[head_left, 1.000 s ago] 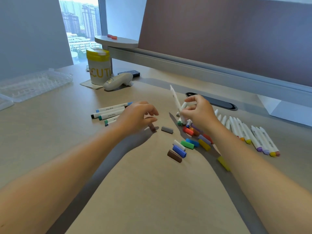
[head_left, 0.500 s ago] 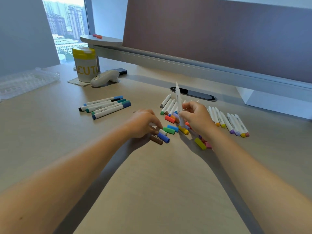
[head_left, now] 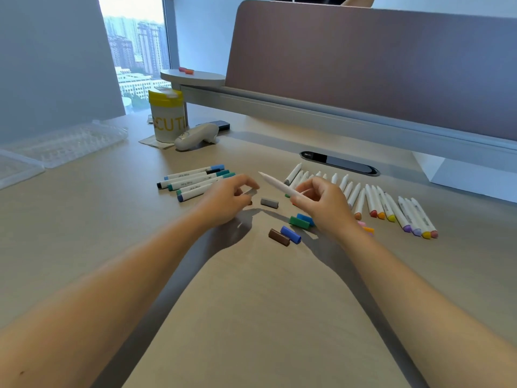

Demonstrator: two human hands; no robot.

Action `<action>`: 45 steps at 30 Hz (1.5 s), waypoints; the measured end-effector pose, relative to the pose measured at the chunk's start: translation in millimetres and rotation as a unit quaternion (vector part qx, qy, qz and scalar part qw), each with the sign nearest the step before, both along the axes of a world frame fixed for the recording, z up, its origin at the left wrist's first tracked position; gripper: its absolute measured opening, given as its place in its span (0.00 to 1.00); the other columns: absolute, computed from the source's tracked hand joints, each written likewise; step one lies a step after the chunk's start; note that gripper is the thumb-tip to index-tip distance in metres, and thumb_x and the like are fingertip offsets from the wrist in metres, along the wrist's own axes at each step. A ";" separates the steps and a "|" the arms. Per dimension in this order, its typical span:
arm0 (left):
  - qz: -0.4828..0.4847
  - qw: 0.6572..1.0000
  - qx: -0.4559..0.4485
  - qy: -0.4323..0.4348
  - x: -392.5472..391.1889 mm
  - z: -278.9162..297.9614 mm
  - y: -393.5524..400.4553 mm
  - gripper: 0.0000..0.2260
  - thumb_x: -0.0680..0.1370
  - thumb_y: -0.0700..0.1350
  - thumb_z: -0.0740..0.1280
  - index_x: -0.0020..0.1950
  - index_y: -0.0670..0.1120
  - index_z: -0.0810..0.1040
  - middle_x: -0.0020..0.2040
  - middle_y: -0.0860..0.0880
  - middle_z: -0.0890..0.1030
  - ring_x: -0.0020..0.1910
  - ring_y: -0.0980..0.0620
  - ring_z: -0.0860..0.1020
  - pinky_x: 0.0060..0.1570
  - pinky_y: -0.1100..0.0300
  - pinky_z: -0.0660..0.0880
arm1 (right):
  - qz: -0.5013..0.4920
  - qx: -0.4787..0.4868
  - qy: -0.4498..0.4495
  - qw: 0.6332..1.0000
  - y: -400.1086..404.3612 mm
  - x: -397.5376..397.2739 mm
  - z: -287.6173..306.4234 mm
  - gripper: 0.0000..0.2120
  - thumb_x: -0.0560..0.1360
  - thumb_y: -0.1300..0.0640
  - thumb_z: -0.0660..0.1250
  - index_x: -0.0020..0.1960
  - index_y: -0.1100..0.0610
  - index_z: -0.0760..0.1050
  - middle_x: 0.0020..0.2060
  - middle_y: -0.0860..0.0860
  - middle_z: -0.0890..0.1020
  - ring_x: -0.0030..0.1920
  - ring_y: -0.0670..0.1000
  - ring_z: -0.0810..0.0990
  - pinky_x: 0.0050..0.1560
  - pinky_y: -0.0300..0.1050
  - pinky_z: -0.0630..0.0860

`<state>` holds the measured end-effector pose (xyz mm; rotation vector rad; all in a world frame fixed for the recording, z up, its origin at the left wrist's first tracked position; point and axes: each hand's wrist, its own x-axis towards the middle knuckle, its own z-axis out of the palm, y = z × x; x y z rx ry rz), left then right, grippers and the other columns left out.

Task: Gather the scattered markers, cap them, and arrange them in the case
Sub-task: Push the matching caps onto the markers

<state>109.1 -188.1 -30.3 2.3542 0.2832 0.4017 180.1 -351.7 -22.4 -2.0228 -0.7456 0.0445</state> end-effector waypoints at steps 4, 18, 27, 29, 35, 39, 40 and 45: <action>0.056 0.972 -0.218 -0.061 -2.2 5.2 7.8 0.08 0.77 0.38 0.63 0.55 0.43 0.71 0.43 0.45 0.77 0.39 0.55 0.76 0.42 0.64 0.74 | 0.015 0.002 -0.015 1.000 4.5 -5.5 -1.6 0.03 0.75 0.60 0.64 0.47 0.56 0.70 0.37 0.47 0.74 0.37 0.44 0.74 0.38 0.32 0.72; 0.151 0.905 -0.392 -0.070 0.4 11.5 9.5 0.06 0.75 0.43 0.67 0.44 0.41 0.75 0.36 0.47 0.78 0.33 0.55 0.78 0.26 0.72 0.75 | 0.047 0.011 -0.035 0.998 15.9 -14.4 -3.1 0.04 0.74 0.61 0.65 0.47 0.54 0.71 0.34 0.42 0.73 0.36 0.42 0.73 0.37 0.30 0.71; 0.107 0.905 -0.400 -0.093 2.1 11.5 -4.7 0.08 0.75 0.38 0.66 0.50 0.42 0.66 0.42 0.43 0.76 0.35 0.52 0.78 0.27 0.70 0.76 | 0.018 0.000 -0.074 0.997 29.3 -16.2 -11.1 0.02 0.75 0.61 0.63 0.47 0.58 0.70 0.36 0.49 0.73 0.33 0.42 0.71 0.32 0.28 0.66; 0.106 0.901 -0.407 -0.103 2.8 12.6 -5.2 0.09 0.75 0.37 0.66 0.47 0.43 0.65 0.41 0.44 0.75 0.34 0.51 0.78 0.29 0.68 0.77 | 0.015 0.007 -0.071 0.997 32.0 -17.3 -10.6 0.03 0.75 0.62 0.63 0.46 0.58 0.69 0.38 0.52 0.74 0.33 0.42 0.71 0.32 0.29 0.66; 0.093 0.898 -0.420 -0.093 5.3 15.2 -10.2 0.15 0.75 0.40 0.67 0.54 0.45 0.62 0.39 0.46 0.77 0.32 0.53 0.77 0.37 0.64 0.74 | 0.024 0.025 -0.067 0.997 37.4 -18.7 -8.2 0.03 0.76 0.61 0.63 0.46 0.56 0.68 0.39 0.53 0.75 0.38 0.49 0.74 0.36 0.37 0.70; 0.097 0.889 -0.440 -0.082 8.0 15.7 -7.2 0.16 0.76 0.37 0.66 0.59 0.46 0.62 0.43 0.45 0.75 0.31 0.53 0.75 0.30 0.67 0.75 | 0.045 0.024 -0.049 0.997 38.6 -18.9 -6.5 0.05 0.77 0.55 0.62 0.47 0.57 0.71 0.37 0.50 0.76 0.38 0.46 0.74 0.40 0.40 0.72; 0.099 0.895 -0.428 -0.073 9.3 14.4 -4.0 0.17 0.76 0.37 0.65 0.61 0.45 0.63 0.46 0.44 0.74 0.33 0.54 0.75 0.31 0.67 0.75 | 0.038 0.024 -0.044 0.998 37.3 -15.2 -6.4 0.06 0.77 0.54 0.61 0.48 0.57 0.73 0.37 0.49 0.76 0.38 0.45 0.74 0.41 0.39 0.72; 0.107 0.959 -0.262 -0.034 19.1 6.0 18.6 0.22 0.78 0.37 0.60 0.72 0.50 0.64 0.55 0.47 0.71 0.40 0.57 0.72 0.39 0.65 0.72 | -0.064 -0.037 -0.054 0.996 32.3 27.7 -12.8 0.16 0.78 0.54 0.59 0.62 0.58 0.73 0.58 0.55 0.77 0.59 0.53 0.74 0.61 0.55 0.73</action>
